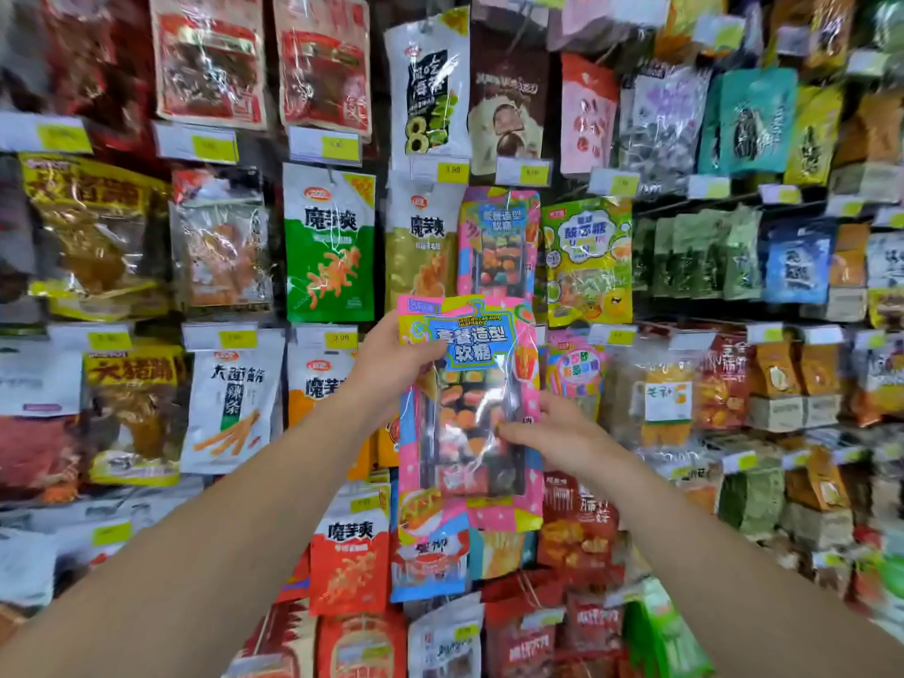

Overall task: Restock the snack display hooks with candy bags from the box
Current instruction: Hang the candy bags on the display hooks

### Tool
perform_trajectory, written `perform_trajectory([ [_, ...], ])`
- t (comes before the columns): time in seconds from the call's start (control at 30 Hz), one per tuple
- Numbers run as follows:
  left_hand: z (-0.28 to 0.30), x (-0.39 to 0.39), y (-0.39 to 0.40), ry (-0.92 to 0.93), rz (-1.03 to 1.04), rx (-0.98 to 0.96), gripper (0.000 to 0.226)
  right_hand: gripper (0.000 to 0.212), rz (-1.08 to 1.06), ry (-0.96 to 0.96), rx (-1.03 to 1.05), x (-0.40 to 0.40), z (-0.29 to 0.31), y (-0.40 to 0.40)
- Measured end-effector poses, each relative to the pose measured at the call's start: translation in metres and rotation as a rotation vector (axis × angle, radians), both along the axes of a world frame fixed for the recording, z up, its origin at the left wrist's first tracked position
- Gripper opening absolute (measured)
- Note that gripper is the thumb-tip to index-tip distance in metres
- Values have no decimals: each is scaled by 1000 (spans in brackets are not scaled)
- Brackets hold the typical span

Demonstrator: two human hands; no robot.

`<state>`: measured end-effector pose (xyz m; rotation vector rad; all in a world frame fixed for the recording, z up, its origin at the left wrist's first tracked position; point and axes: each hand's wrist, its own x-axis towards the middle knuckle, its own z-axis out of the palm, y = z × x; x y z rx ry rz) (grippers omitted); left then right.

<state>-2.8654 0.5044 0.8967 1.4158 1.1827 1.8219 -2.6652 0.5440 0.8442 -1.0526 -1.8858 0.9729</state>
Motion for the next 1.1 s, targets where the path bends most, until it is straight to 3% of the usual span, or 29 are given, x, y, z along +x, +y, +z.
perform_trajectory([
  [0.1, 9, -9, 21, 44, -11, 40, 36, 19, -33, -33, 44, -7, 10, 31],
  [0.13, 13, -13, 29, 58, -7, 51, 37, 15, -42, -33, 69, -10, 17, 41],
  [0.27, 34, -26, 57, 95, 30, 103, 37, 46, -142, -12, 172, -18, 52, 79],
  [0.43, 59, -31, 93, 117, 55, 127, 32, 52, -169, -17, 337, -28, 102, 121],
  [0.6, 84, -29, 134, 129, 112, 121, 27, 34, -262, -89, 612, -32, 147, 158],
  [0.7, 99, -21, 162, 138, 156, 120, 17, 44, -318, -128, 761, -28, 173, 195],
  [0.87, 117, -5, 191, 153, 214, 107, 25, 63, -376, -217, 969, -21, 209, 232],
  [1.1, 139, 17, 221, 117, 230, 122, 18, 69, -359, -255, 1089, -17, 240, 270],
])
